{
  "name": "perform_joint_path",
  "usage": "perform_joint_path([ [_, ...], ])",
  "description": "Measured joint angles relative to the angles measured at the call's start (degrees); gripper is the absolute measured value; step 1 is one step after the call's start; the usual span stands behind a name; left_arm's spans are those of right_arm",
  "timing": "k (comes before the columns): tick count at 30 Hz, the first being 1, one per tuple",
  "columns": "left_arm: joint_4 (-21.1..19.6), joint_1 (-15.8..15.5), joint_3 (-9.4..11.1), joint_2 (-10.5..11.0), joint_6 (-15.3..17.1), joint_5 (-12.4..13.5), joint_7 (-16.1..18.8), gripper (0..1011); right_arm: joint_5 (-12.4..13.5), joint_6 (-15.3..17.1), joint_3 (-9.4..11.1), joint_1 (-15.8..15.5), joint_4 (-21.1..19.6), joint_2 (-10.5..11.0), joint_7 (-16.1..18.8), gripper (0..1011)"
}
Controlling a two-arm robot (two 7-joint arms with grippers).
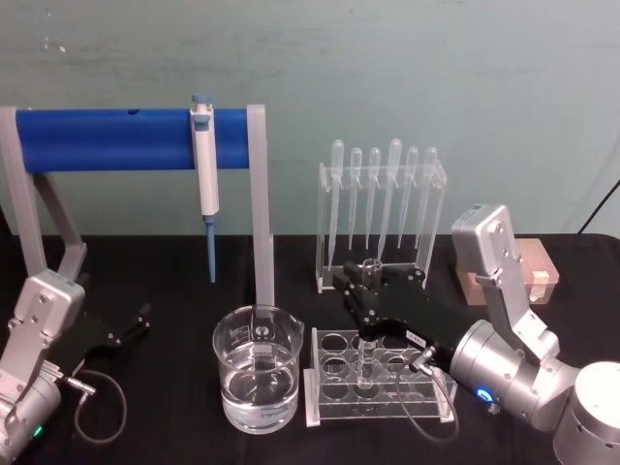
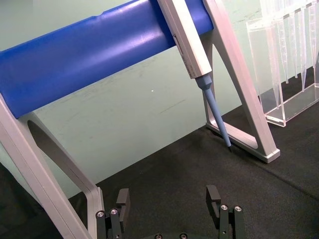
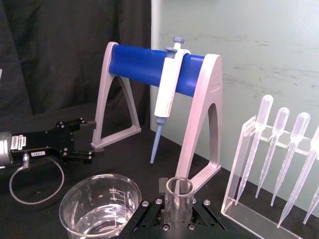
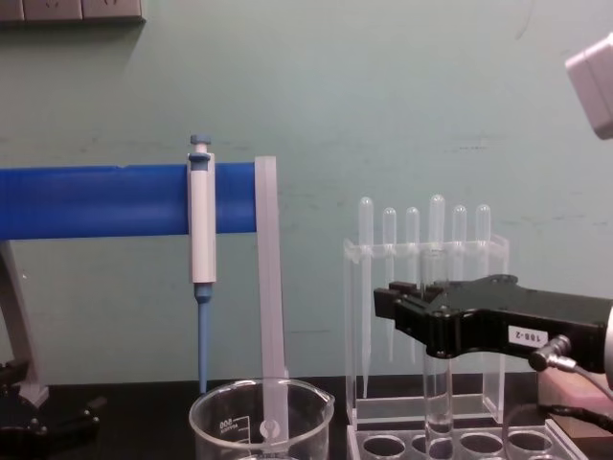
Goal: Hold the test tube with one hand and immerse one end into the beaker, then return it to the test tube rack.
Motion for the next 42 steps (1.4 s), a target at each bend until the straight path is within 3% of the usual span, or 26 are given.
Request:
perform_joint_path([
  [28, 0.0, 0.0, 0.0, 0.0, 0.0, 0.0, 0.0, 1000, -0.7, -1.2, -0.3, -1.0, 2.3, -0.7, 0.7, 148],
  [42, 0.0, 0.0, 0.0, 0.0, 0.0, 0.0, 0.0, 1000, -1.0, -0.9, 0.2, -1.4, -0.1, -0.4, 0.5, 594],
])
